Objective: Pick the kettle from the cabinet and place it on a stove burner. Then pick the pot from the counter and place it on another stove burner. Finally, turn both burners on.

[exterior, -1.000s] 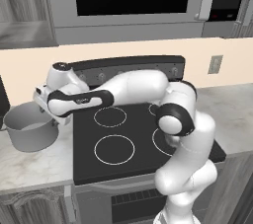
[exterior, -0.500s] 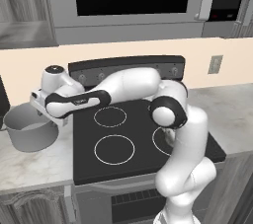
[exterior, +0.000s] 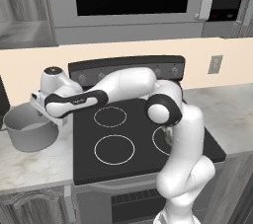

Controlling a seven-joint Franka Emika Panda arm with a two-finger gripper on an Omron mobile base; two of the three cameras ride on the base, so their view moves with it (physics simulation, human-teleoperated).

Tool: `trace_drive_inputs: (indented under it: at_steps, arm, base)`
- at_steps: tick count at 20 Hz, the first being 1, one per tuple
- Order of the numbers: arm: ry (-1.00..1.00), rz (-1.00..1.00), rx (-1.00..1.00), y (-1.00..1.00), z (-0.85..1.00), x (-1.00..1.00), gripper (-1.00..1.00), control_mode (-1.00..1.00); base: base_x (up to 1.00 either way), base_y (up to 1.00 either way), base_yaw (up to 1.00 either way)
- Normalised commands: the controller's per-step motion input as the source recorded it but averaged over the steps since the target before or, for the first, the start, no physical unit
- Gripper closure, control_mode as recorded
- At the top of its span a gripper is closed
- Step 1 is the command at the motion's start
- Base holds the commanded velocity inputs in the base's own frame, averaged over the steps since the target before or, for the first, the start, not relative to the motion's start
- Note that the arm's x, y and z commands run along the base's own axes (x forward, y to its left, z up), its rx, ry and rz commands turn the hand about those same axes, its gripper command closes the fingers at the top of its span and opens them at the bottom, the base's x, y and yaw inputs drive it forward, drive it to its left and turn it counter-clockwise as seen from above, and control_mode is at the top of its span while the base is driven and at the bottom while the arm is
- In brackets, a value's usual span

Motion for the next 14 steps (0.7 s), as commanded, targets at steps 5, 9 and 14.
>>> trace_drive_inputs:
  at_steps: [5, 9, 14]
  arm:
    - [0.0, 0.0, -0.02, 0.0, -0.26, 0.1, -1.0, -1.0]
    - [0.0, 0.0, -0.02, 0.04, -0.23, 0.1, -1.0, -1.0]
    - [0.01, 0.0, -0.03, 0.16, -0.18, 0.16, -1.0, -1.0]
  base:
    - [0.0, 0.0, 0.0]
    - [0.0, 0.0, 0.0]
    - [0.0, 0.0, 0.0]
